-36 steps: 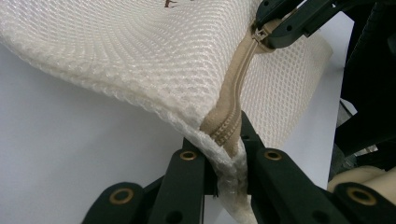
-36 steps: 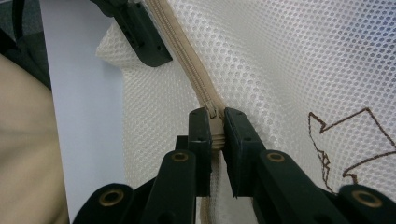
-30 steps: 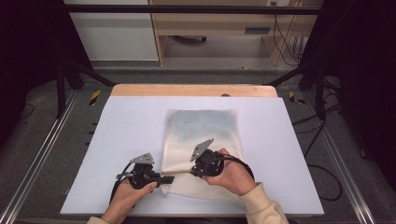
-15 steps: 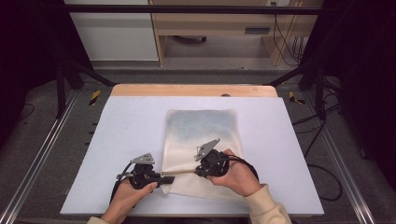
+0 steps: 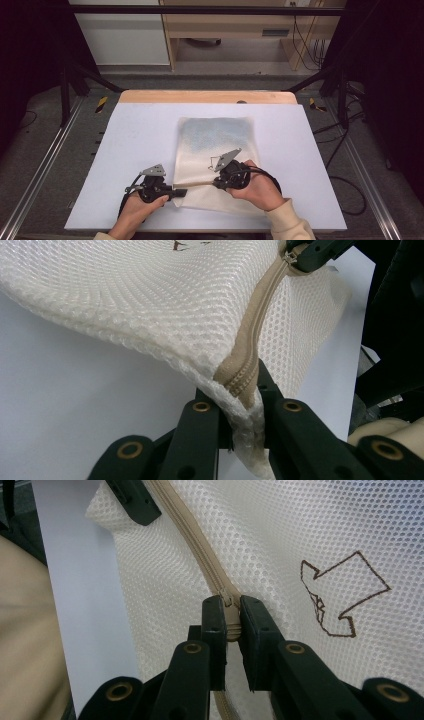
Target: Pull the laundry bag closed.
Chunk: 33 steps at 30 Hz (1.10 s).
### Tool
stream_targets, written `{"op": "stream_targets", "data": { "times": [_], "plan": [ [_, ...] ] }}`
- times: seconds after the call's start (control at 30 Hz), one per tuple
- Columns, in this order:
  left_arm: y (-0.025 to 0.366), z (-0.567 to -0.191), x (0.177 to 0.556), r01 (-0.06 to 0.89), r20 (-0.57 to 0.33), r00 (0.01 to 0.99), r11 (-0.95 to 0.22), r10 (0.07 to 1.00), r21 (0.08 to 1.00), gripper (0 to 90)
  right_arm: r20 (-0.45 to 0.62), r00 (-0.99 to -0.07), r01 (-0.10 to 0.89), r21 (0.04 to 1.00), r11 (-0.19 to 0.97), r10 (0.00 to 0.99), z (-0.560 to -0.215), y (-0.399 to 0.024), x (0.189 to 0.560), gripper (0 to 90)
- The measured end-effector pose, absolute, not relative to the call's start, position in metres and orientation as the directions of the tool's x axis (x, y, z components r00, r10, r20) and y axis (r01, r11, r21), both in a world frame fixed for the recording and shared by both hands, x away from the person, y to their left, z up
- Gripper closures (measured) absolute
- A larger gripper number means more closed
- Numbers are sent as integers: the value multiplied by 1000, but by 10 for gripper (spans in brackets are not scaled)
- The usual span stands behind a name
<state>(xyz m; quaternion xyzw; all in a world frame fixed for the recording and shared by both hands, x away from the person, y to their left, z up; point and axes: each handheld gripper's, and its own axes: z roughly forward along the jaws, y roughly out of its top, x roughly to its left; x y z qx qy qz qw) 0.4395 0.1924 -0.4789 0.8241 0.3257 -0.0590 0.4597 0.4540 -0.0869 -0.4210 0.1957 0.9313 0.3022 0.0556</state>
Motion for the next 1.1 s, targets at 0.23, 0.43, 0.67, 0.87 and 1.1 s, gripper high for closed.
{"op": "stream_targets", "data": {
  "times": [0.23, 0.43, 0.67, 0.87, 1.1],
  "plan": [
    [193, -479, 440, 591, -397, 781, -363, 482, 721, 841, 14, -911, 340, 589, 733, 412, -420, -95, 454, 819],
    [192, -479, 439, 591, -399, 781, -362, 480, 721, 841, 15, -907, 347, 593, 726, 421, -419, -99, 453, 819],
    [192, -479, 439, 590, -399, 782, -361, 479, 722, 841, 17, -903, 355, 594, 722, 429, -419, -104, 453, 819],
    [193, -479, 440, 592, -397, 780, -363, 484, 720, 842, 13, -892, 371, 593, 714, 453, -418, -113, 454, 819],
    [193, -479, 440, 591, -396, 781, -365, 484, 720, 842, 17, -886, 381, 597, 706, 464, -419, -121, 452, 819]
  ]
}}
